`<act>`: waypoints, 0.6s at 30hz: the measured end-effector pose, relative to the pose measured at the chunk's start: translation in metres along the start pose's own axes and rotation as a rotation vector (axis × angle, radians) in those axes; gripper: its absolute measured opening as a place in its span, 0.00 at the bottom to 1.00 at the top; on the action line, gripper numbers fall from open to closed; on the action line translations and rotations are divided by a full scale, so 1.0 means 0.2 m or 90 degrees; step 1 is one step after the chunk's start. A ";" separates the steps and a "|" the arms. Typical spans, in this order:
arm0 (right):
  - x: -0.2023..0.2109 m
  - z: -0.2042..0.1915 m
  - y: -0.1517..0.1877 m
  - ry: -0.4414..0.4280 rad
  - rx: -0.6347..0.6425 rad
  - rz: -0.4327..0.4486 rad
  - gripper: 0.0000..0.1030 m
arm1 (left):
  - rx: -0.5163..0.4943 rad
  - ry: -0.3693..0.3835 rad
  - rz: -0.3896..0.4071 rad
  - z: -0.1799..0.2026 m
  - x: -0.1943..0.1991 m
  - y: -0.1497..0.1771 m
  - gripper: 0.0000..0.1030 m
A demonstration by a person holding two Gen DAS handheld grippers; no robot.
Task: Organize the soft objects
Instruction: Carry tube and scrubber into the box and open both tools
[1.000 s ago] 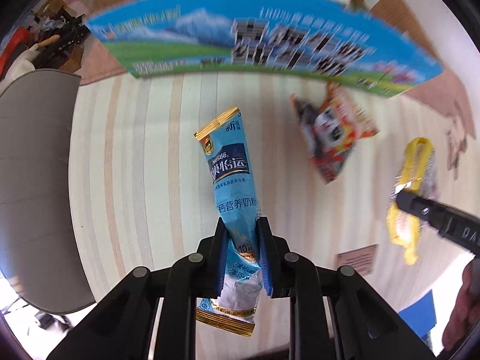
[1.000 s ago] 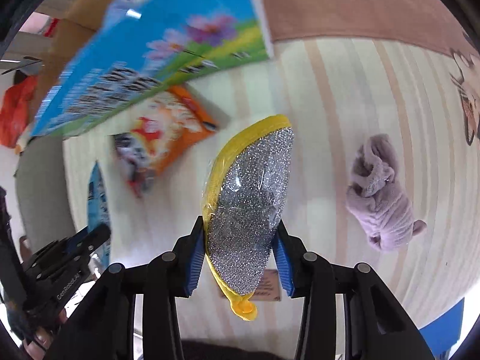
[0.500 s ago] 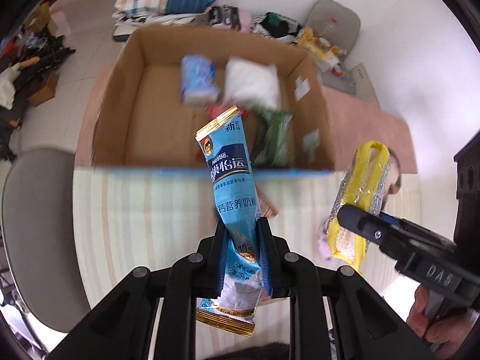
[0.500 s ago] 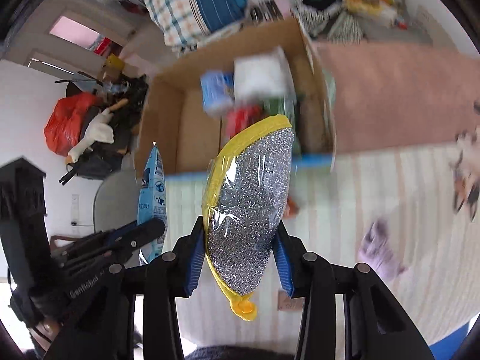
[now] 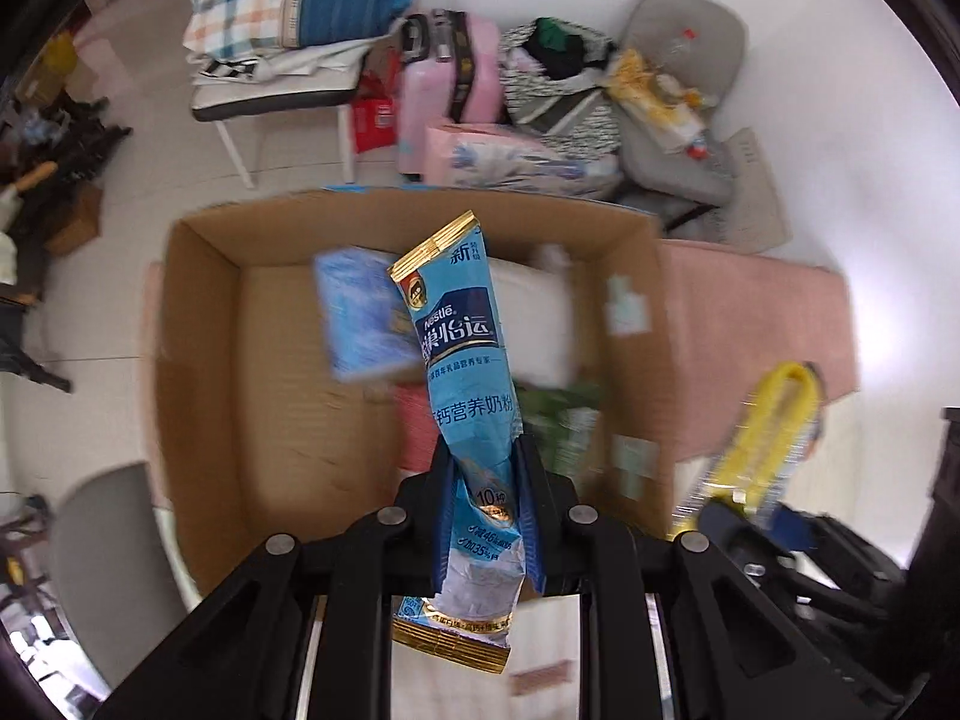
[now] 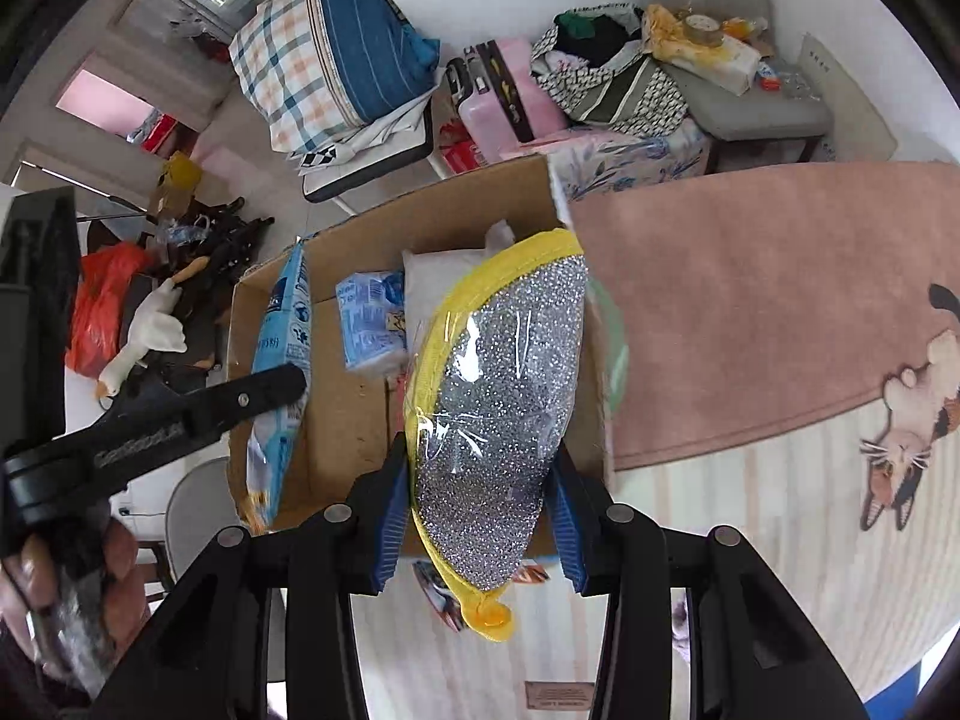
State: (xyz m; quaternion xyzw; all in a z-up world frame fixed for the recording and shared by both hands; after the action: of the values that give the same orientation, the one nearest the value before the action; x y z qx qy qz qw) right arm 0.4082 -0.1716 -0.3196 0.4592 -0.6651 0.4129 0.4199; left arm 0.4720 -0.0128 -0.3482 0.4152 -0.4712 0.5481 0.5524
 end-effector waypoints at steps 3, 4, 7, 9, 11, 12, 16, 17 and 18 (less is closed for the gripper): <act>-0.10 -0.06 -0.04 -0.001 0.011 -0.018 0.42 | 0.001 -0.039 -0.016 -0.11 -0.05 -0.04 0.16; -0.14 -0.09 -0.05 -0.004 0.016 -0.027 0.42 | 0.005 -0.052 -0.023 -0.16 -0.08 -0.04 0.16; -0.28 -0.22 -0.06 -0.016 0.033 -0.053 0.42 | 0.023 -0.067 -0.059 -0.29 -0.17 -0.04 0.16; -0.35 -0.29 -0.05 -0.024 0.041 -0.066 0.42 | 0.035 -0.076 -0.083 -0.36 -0.24 -0.03 0.16; -0.43 -0.37 -0.04 -0.033 0.051 -0.081 0.43 | 0.050 -0.079 -0.105 -0.43 -0.29 0.00 0.16; -0.48 -0.41 -0.03 -0.036 0.057 -0.090 0.43 | 0.053 -0.079 -0.118 -0.46 -0.32 0.01 0.16; -0.65 -0.53 0.00 -0.038 0.074 -0.123 0.43 | 0.087 -0.063 -0.167 -0.55 -0.40 0.06 0.20; -0.69 -0.55 0.01 -0.046 0.077 -0.132 0.45 | 0.106 -0.048 -0.176 -0.57 -0.42 0.06 0.25; -0.74 -0.56 0.02 -0.055 0.074 -0.153 0.46 | 0.120 -0.033 -0.183 -0.59 -0.43 0.07 0.29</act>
State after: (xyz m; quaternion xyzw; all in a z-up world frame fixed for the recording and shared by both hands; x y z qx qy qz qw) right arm 0.4575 -0.0270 -0.4251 0.5767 -0.5975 0.3772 0.4100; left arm 0.4693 0.0843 -0.4578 0.5423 -0.3672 0.4943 0.5716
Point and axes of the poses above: each gripper's, at about its wrist camera, not at the fingertips, and x roughly against the way its jaws point, z to its right, y to its underside, the point moved 4 cm from there along -x, roughly the way its jaws point, and after that the axes turned 3 degrees about x, right-handed, at the moved point
